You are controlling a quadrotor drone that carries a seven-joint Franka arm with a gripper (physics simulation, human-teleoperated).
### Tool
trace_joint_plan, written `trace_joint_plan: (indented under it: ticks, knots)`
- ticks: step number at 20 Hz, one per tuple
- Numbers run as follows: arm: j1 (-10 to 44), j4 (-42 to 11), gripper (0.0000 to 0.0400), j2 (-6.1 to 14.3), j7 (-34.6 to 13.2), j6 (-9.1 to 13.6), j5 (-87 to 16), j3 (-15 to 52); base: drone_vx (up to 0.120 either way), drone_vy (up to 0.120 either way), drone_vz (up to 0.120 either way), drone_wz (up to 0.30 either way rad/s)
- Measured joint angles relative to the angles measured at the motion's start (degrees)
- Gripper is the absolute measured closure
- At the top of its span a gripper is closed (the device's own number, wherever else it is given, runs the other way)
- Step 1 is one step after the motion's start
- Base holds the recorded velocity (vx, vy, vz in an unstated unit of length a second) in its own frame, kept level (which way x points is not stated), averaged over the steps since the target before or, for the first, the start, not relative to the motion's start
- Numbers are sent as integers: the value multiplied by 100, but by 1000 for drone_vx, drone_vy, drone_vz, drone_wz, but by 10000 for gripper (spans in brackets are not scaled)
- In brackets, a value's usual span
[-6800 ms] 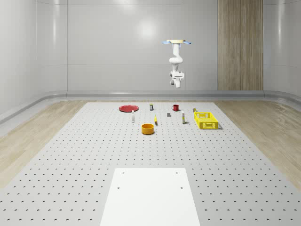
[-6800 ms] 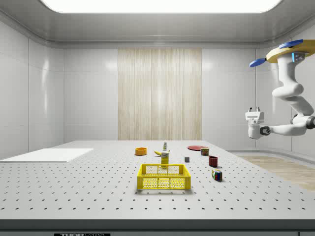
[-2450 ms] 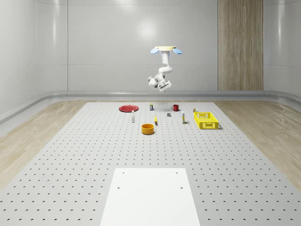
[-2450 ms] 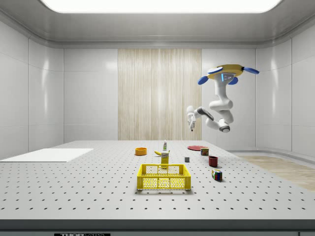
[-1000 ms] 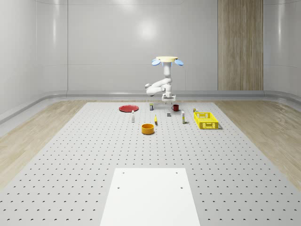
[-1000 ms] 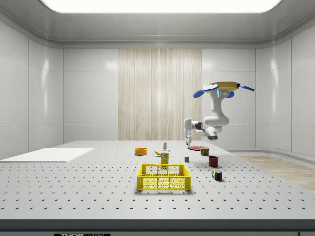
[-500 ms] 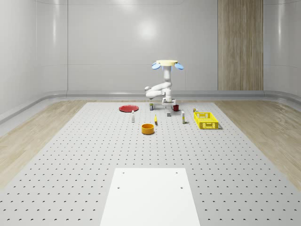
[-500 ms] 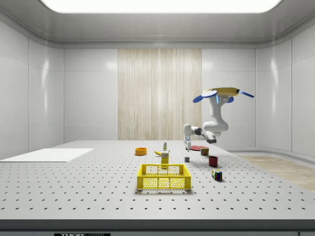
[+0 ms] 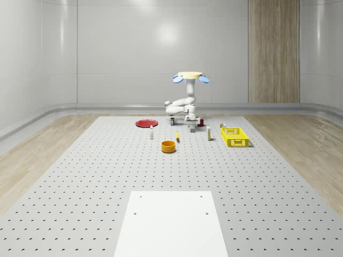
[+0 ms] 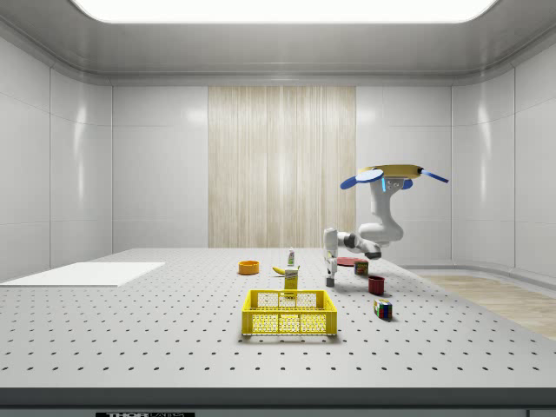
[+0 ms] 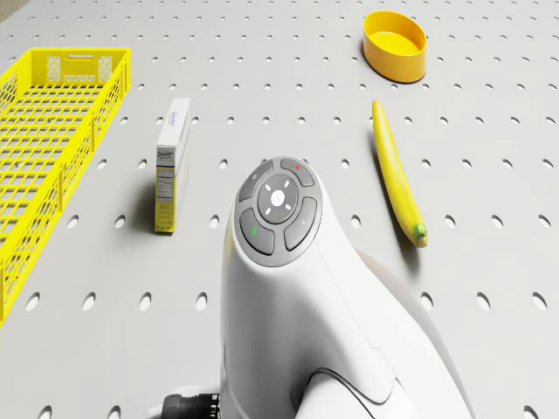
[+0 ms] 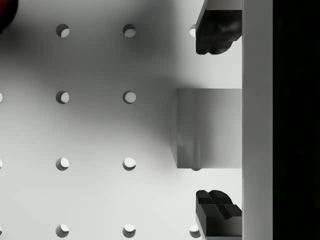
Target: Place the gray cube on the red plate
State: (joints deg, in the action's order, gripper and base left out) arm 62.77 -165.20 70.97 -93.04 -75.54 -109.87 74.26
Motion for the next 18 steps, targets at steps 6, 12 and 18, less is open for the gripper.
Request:
trace_joint_plan:
  ticks: [6,12,18]
  knots:
    - [210,215,0,119,-22,-218,-117,-109,0,0,0,0]
    - [261,334,0,259,21,-422,-184,-203,0,0,0,0]
    - [293,385,0,384,25,-576,-205,-258,0,0,0,0]
